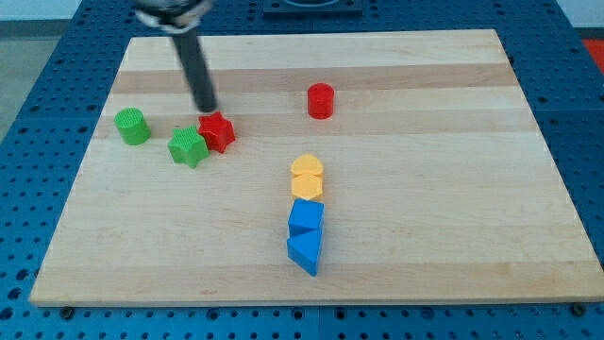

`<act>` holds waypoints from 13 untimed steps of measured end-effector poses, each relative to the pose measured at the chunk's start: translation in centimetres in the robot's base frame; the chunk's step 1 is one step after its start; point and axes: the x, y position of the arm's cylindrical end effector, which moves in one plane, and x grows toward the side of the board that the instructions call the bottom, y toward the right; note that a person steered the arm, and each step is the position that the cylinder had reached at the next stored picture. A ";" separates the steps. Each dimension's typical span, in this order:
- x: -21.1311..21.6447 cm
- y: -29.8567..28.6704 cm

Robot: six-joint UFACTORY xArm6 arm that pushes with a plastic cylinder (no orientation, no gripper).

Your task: Place the red and green star below the green circle

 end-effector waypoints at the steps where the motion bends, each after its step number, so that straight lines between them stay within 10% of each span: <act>1: 1.3 4.8; 13: 10.4 -8.8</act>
